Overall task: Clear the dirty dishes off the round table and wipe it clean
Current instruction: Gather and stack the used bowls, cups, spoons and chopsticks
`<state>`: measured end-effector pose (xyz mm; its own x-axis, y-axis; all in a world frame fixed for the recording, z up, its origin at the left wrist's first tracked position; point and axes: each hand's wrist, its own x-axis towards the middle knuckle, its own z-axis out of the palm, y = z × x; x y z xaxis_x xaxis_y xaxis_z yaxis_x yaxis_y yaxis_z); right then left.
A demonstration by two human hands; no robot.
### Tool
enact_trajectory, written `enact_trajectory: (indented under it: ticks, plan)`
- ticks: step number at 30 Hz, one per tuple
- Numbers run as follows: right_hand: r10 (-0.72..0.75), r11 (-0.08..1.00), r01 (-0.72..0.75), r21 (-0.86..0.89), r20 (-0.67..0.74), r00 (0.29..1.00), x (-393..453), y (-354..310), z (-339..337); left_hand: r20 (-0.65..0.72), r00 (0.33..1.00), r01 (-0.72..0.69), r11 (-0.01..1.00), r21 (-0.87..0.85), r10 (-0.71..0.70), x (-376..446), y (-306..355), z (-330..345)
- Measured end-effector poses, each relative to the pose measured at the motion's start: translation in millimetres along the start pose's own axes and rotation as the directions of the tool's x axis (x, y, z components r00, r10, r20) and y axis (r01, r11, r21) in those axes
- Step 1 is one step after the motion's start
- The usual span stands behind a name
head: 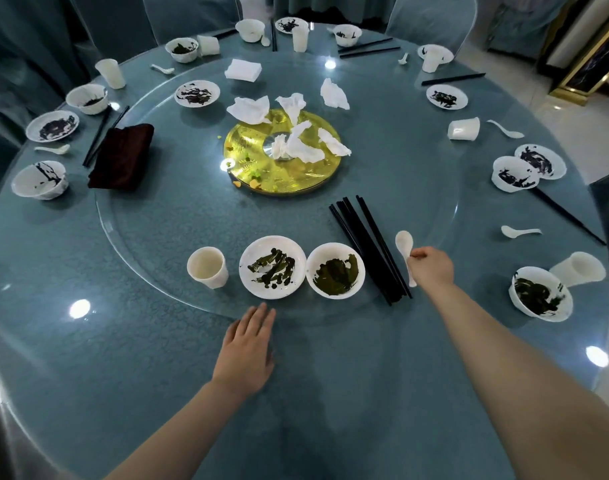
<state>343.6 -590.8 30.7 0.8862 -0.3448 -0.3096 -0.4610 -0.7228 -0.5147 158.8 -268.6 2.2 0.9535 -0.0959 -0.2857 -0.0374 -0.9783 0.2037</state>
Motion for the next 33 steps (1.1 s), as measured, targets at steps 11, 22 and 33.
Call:
enact_trajectory:
  ticks: [11, 22, 33]
  plan:
    - [-0.156, 0.986, 0.157, -0.059, 0.031, 0.987, 37, -13, 13, 0.020, 0.997, 0.073, 0.991, 0.109, -0.076, -2, 13, 0]
    - [-0.262, 0.964, 0.263, 0.027, -0.047, 0.964, -15, 18, -7, 0.092, 0.992, 0.082, 0.992, 0.097, -0.091, -5, 22, -18]
    - [-0.468, 0.841, 0.428, -0.330, -0.049, 0.882, -173, 71, -7, 0.001, 0.998, -0.069, 0.997, -0.041, 0.069, -30, 25, -35]
